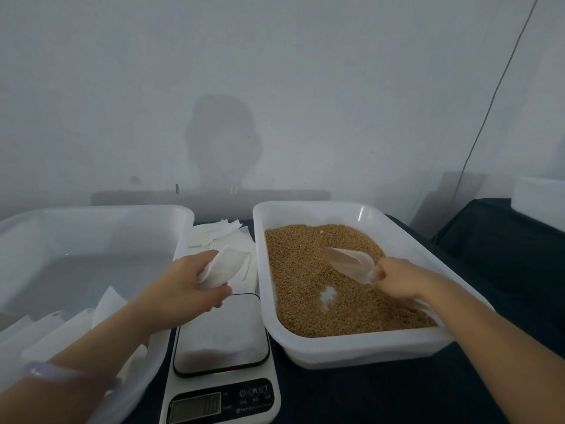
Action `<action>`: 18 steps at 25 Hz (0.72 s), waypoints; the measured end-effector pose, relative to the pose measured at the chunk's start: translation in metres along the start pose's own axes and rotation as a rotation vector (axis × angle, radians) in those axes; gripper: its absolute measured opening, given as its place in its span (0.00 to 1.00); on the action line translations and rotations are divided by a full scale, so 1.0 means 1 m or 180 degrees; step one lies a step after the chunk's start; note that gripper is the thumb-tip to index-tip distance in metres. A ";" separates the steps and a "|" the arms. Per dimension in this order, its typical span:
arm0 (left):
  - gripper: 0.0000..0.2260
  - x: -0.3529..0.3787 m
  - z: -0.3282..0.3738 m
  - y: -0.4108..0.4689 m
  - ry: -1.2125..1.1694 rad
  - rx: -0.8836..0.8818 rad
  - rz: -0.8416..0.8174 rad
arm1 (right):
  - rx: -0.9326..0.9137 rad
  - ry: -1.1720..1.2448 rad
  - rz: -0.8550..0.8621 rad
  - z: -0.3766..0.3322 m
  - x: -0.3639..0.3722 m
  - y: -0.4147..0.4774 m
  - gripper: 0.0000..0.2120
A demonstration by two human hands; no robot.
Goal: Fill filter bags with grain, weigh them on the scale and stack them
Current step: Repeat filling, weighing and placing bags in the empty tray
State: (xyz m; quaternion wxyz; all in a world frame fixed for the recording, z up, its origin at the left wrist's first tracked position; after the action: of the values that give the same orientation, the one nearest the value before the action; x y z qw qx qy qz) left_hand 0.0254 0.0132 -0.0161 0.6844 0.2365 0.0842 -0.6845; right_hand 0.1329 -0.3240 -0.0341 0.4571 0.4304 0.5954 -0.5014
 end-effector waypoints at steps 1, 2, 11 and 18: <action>0.08 0.000 0.000 0.000 -0.0002 0.0000 -0.0007 | -0.0019 -0.0006 -0.0029 -0.002 0.003 0.002 0.05; 0.08 0.000 0.000 0.000 -0.0001 0.0005 -0.0011 | -0.0066 -0.0057 -0.0041 -0.003 0.004 0.003 0.08; 0.07 0.001 0.000 0.000 0.0054 0.0039 -0.0036 | -0.1051 -0.0406 -0.0577 -0.028 0.007 -0.014 0.13; 0.08 0.000 0.019 -0.001 -0.0217 -0.0108 -0.0055 | -0.0788 -0.0364 -0.0172 -0.012 -0.016 -0.027 0.13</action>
State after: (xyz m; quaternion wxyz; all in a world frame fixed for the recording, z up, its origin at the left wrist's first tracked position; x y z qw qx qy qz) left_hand 0.0209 0.0051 0.0000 0.6848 0.2007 0.0745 -0.6965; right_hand 0.1088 -0.3162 -0.0117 0.5261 0.3253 0.6371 -0.4599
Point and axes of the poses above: each hand's wrist, its own y-axis towards the middle knuckle, its own x-axis out of the palm, z = x × y, the point moved 5 cm from there along y, towards the middle knuckle, and after that the axes turned 12 degrees about -y, right-handed, at the moved point
